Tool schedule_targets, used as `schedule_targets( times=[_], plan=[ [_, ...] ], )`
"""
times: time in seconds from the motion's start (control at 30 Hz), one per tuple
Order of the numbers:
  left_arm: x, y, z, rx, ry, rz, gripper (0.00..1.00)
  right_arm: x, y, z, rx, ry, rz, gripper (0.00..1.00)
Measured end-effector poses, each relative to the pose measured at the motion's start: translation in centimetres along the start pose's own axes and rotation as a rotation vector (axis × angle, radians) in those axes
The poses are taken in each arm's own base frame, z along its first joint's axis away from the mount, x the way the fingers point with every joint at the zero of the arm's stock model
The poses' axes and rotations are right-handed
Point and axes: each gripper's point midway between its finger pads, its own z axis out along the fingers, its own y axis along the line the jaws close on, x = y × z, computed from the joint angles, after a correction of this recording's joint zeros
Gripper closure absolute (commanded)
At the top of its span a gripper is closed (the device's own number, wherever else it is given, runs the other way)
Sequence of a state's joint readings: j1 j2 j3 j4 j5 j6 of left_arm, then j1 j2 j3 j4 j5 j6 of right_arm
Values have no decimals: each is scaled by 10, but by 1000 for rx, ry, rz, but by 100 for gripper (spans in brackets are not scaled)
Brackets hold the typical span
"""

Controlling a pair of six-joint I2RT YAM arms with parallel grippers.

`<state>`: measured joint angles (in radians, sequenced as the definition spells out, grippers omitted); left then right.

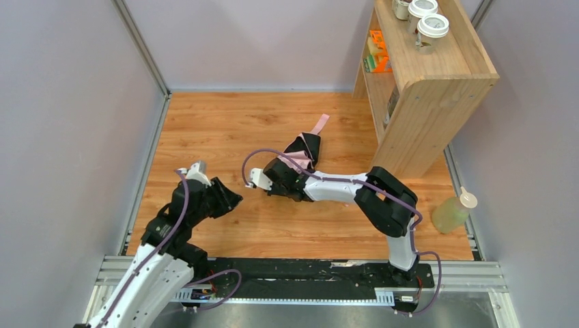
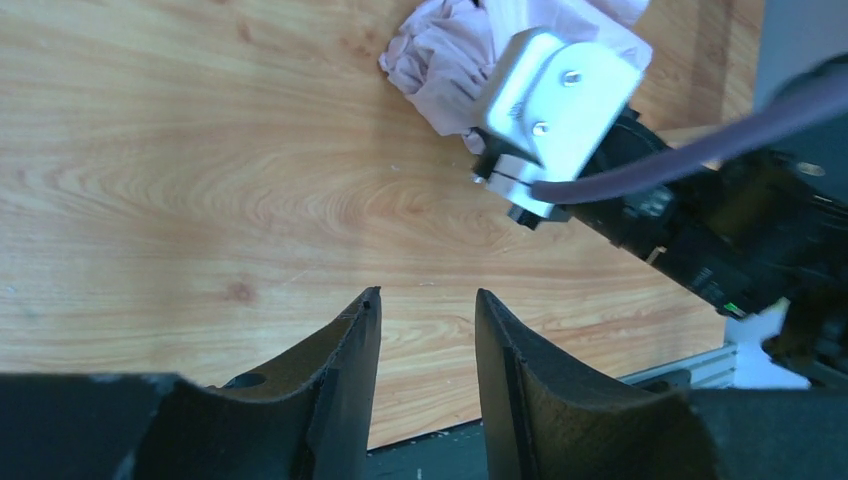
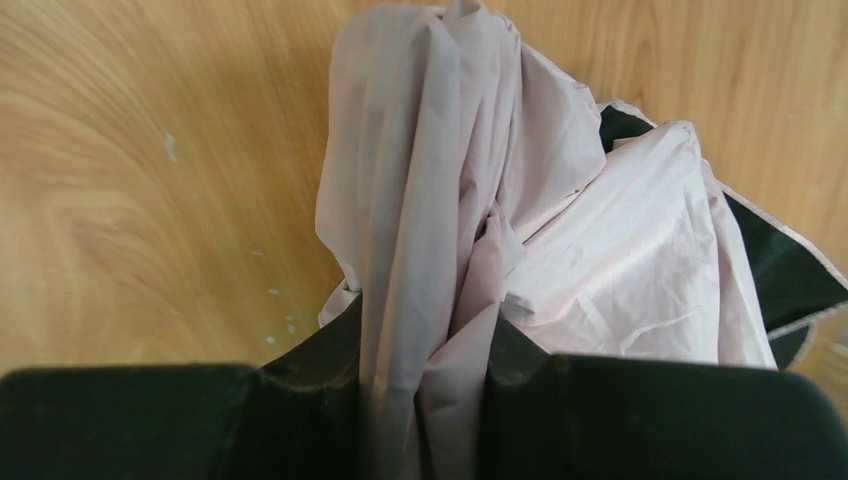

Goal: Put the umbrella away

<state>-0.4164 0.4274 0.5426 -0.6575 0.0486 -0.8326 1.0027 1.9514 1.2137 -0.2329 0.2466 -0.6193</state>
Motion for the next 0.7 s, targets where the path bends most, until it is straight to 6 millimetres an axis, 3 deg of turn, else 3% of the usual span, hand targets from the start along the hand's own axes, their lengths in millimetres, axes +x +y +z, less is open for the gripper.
schedule_targets(
  times=[0.23, 0.4, 0.53, 0.7],
  plan=[
    [21, 13, 42, -125, 172, -179, 43, -12, 10, 4, -176, -57, 157, 100],
    [17, 26, 65, -86, 104, -357, 30, -10, 9, 5, -261, -81, 234, 100],
    [24, 33, 86, -30, 93, -496, 30, -9, 8, 5, -318, -107, 276, 100],
    [23, 25, 111, 45, 114, -603, 29, -9, 7, 6, -383, -128, 317, 100]
  ],
)
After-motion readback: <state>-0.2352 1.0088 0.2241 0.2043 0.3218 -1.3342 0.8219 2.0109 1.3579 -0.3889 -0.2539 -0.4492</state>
